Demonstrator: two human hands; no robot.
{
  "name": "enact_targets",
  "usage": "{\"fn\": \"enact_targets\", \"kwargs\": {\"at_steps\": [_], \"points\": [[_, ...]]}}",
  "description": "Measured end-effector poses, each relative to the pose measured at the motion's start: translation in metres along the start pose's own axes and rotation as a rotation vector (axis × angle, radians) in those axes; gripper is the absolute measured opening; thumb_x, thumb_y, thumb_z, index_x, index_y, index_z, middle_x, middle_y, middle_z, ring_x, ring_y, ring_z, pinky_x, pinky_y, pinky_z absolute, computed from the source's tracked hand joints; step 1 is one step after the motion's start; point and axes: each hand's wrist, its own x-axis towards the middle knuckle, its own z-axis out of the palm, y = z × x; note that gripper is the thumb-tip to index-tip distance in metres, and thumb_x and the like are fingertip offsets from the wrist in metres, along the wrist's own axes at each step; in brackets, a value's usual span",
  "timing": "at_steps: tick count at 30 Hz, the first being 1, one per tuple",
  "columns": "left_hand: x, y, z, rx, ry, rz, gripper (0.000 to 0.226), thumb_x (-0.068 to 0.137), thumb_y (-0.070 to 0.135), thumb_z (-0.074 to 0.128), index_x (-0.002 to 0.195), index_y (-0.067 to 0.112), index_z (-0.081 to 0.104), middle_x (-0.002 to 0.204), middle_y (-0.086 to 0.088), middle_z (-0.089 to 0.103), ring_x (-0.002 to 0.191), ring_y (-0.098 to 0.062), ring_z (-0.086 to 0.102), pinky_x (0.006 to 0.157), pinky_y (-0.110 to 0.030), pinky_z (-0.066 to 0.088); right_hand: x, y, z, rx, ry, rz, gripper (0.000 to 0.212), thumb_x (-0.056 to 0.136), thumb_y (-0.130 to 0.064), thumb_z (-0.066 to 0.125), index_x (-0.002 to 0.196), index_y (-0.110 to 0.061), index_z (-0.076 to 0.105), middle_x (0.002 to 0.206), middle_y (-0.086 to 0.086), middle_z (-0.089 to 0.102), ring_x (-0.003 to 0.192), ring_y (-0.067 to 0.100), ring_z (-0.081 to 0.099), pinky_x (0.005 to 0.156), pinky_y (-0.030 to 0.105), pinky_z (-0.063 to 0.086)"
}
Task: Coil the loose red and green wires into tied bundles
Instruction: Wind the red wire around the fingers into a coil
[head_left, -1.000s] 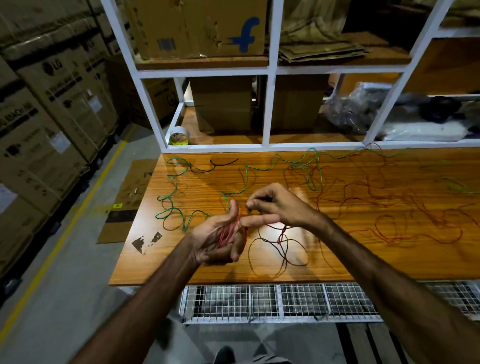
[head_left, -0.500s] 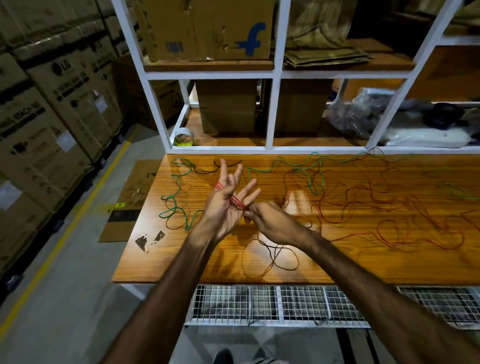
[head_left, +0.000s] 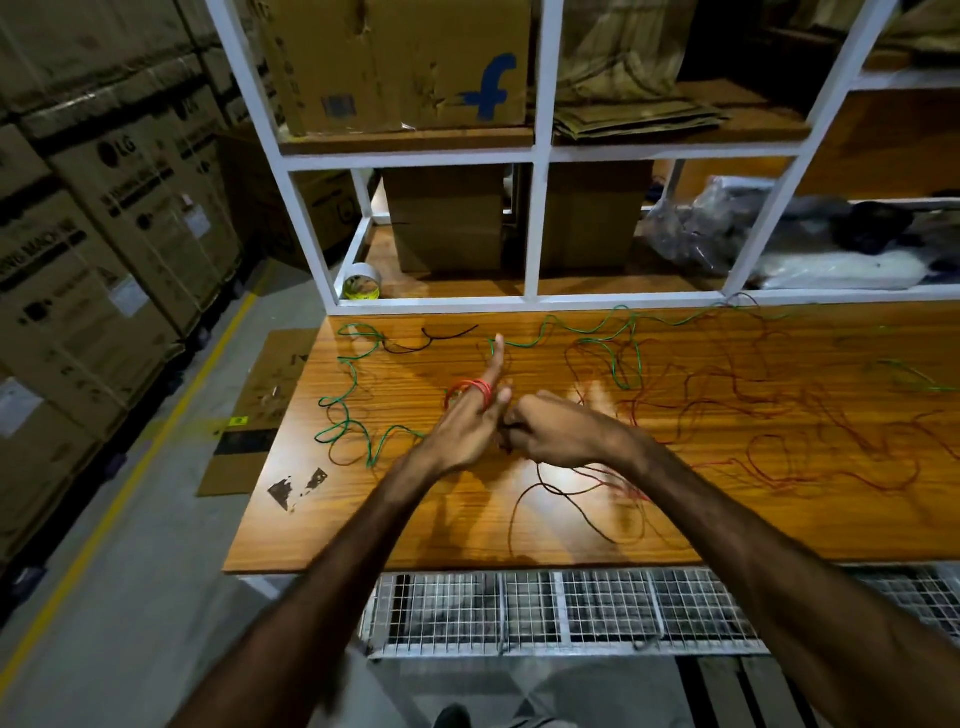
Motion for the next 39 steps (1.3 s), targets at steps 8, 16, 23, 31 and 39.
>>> {"fn": "enact_targets", "kwargs": {"at_steps": [8, 16, 23, 31, 39], "points": [[-0.022, -0.003, -0.023, -0.575, -0.739, -0.397, 0.067, 0.104, 0.056, 0.031, 0.157, 0.017, 0.025, 0.12, -0.037, 0.066, 0.048, -0.024, 0.067, 0.065, -0.034, 0.06, -0.006, 0.006, -0.019, 0.281, -0.083, -0.004, 0.025, 0.093, -0.016, 0.072, 0.068, -0.015, 0.066, 0.058, -0.003, 0.057, 0.051, 0.012, 0.046, 0.051, 0.029, 0.035], [-0.029, 0.005, -0.035, -0.599, -0.826, -0.391, 0.059, 0.111, 0.04, 0.032, 0.141, -0.005, 0.054, 0.088, -0.019, 0.076, 0.028, -0.002, 0.026, 0.038, -0.017, 0.028, -0.002, 0.009, -0.017, 0.576, -0.024, -0.04, 0.026, 0.087, -0.018, 0.083, 0.109, -0.011, 0.07, 0.06, -0.001, 0.056, 0.051, 0.01, 0.043, 0.051, 0.025, 0.034], [-0.035, -0.009, -0.033, -0.924, -0.859, -0.38, 0.055, 0.108, 0.036, 0.035, 0.124, -0.009, 0.063, 0.063, -0.012, 0.069, 0.026, 0.0, 0.031, 0.032, -0.017, 0.022, 0.0, 0.005, -0.007, 0.342, 0.205, -0.106, 0.017, 0.088, -0.031, 0.082, 0.084, -0.016, 0.074, 0.074, 0.007, 0.07, 0.064, 0.005, 0.056, 0.059, 0.035, 0.048], [-0.032, -0.012, -0.031, -1.389, -0.862, -0.23, 0.052, 0.111, 0.031, 0.033, 0.11, -0.012, 0.062, 0.055, -0.008, 0.063, 0.026, -0.005, 0.021, 0.029, -0.018, 0.015, 0.001, -0.006, -0.003, 0.47, 0.219, -0.158, 0.024, 0.106, -0.028, 0.057, 0.088, -0.014, 0.066, 0.077, 0.0, 0.06, 0.073, 0.011, 0.056, 0.067, 0.041, 0.046], [-0.025, -0.009, -0.025, -1.544, -0.727, -0.231, 0.056, 0.11, 0.041, 0.025, 0.098, -0.002, 0.059, 0.053, -0.008, 0.06, 0.028, -0.004, 0.019, 0.032, -0.016, 0.021, 0.008, -0.002, 0.0, 0.361, 0.258, -0.12, 0.044, 0.105, -0.046, 0.046, 0.088, -0.013, 0.068, 0.086, 0.011, 0.072, 0.079, 0.03, 0.063, 0.075, 0.057, 0.05]]}}
